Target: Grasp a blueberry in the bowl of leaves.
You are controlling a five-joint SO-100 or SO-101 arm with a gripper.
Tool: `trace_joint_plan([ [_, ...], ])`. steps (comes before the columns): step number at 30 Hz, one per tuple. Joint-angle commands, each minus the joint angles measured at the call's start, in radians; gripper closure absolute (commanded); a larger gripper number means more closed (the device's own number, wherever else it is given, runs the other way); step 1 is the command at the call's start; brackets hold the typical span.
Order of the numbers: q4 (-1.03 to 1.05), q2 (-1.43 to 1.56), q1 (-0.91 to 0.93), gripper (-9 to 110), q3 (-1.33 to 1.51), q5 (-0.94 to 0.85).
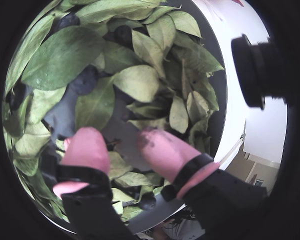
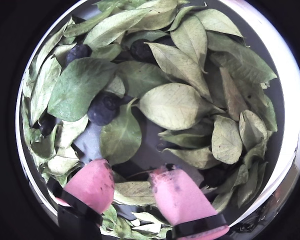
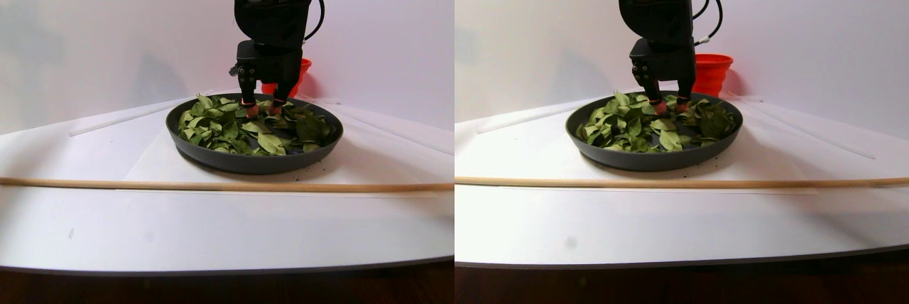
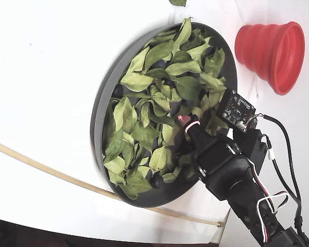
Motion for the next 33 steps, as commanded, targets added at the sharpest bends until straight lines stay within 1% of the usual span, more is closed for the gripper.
trace_joint_plan([
  [1, -0.008, 0.083, -0.006, 86, -0.071, 0.015],
  [33, -0.091, -0.072, -0.038, 84, -0.179, 0.023],
])
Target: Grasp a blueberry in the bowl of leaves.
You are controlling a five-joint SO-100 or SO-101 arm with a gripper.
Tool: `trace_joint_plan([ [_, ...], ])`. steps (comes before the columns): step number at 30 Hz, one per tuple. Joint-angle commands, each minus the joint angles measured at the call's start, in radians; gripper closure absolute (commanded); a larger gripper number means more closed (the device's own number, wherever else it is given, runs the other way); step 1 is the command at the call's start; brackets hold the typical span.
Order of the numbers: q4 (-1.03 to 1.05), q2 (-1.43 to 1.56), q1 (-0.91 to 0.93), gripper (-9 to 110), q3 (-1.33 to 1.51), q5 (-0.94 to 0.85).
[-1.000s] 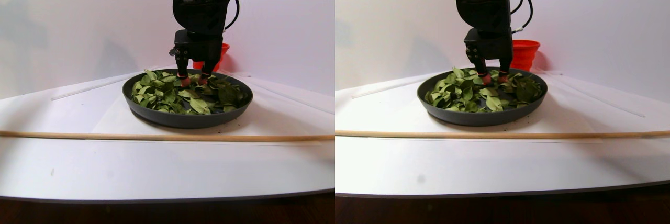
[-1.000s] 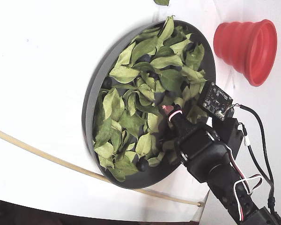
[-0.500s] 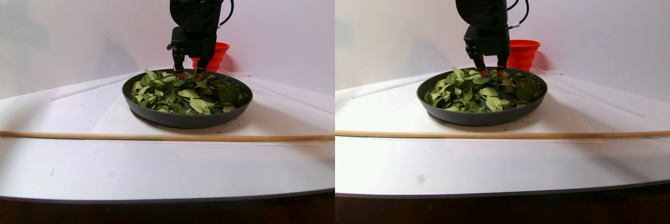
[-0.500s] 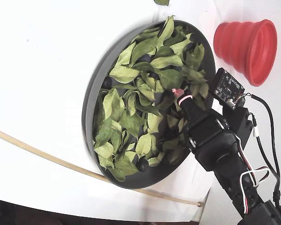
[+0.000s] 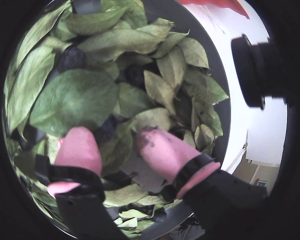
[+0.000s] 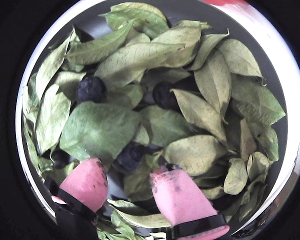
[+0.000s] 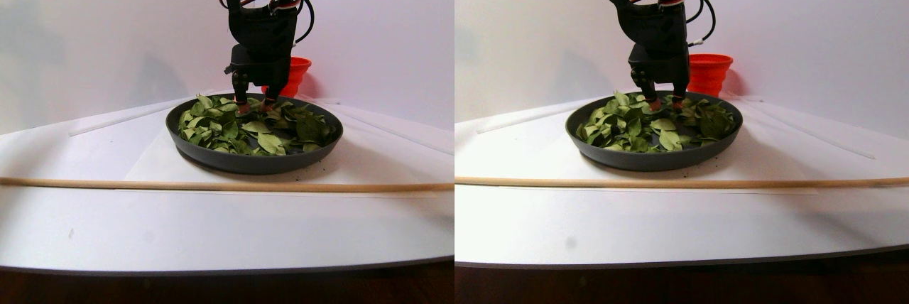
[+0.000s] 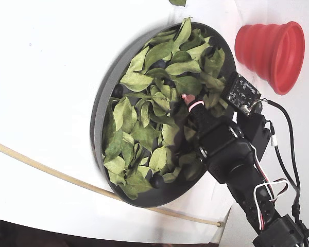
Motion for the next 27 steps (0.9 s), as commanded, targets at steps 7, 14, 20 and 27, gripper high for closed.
trace_joint_plan([
  [7, -0.028, -0.005, -0.006, 84, -0.078, 0.008],
  [14, -0.037, -0.034, -0.006, 84, -0.104, 0.009],
  [20, -0.038, -0.044, -0.008, 84, -0.11, 0.015],
  [27, -0.058, -0.066, -0.008, 84, -0.095, 0.017],
])
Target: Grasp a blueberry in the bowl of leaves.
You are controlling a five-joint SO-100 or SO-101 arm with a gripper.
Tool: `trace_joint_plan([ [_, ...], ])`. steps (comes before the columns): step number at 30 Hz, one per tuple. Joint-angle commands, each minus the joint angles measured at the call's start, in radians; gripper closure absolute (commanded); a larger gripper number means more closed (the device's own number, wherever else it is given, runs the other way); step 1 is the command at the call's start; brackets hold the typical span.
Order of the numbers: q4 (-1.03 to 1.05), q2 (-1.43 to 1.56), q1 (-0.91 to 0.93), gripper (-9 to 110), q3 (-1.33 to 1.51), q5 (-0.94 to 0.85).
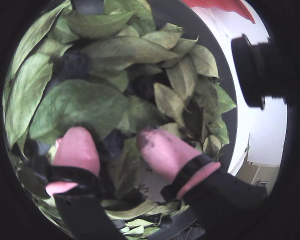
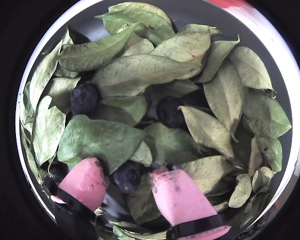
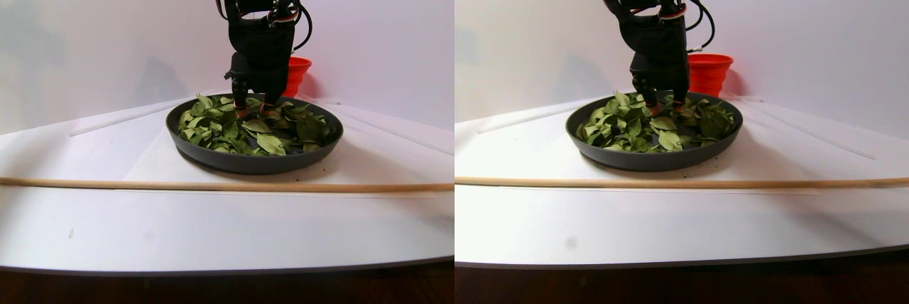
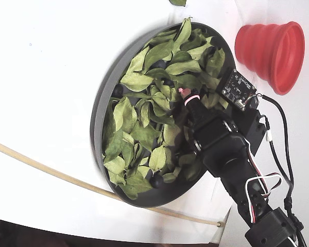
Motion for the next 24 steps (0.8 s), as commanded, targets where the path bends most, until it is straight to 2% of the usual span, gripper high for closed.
trace_joint_plan([
  [1, -0.018, 0.017, -0.005, 84, -0.035, 0.011],
  [24, -0.032, -0.049, 0.014, 89, -0.04, 0.005],
])
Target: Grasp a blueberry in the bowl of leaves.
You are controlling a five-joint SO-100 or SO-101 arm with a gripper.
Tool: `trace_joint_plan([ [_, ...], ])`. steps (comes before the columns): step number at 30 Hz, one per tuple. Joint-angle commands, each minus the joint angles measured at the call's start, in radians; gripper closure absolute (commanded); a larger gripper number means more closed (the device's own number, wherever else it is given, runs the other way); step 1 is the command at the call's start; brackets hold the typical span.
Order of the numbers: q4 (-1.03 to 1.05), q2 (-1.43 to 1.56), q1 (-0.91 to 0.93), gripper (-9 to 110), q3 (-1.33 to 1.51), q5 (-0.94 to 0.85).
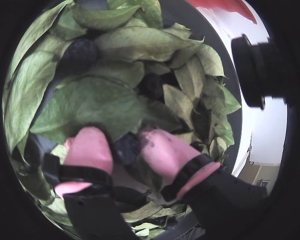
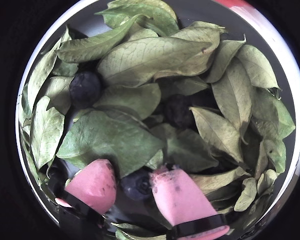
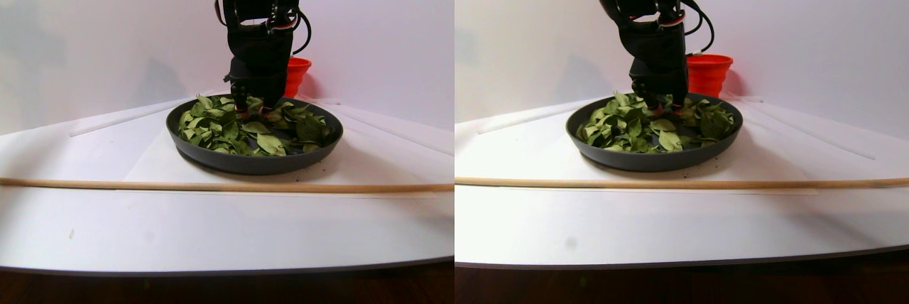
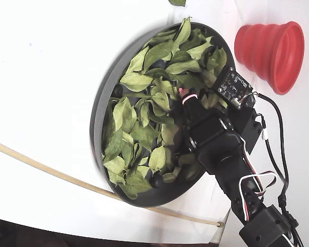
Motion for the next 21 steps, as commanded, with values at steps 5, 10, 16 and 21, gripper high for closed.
trace_joint_plan([
  [5, -0.002, 0.04, 0.017, 90, 0.005, -0.015],
  [10, -0.002, 0.08, 0.017, 91, 0.035, -0.029],
  [16, 0.009, 0.121, 0.018, 91, 0.054, -0.034],
  [21, 0.011, 0.147, 0.018, 91, 0.06, -0.037],
])
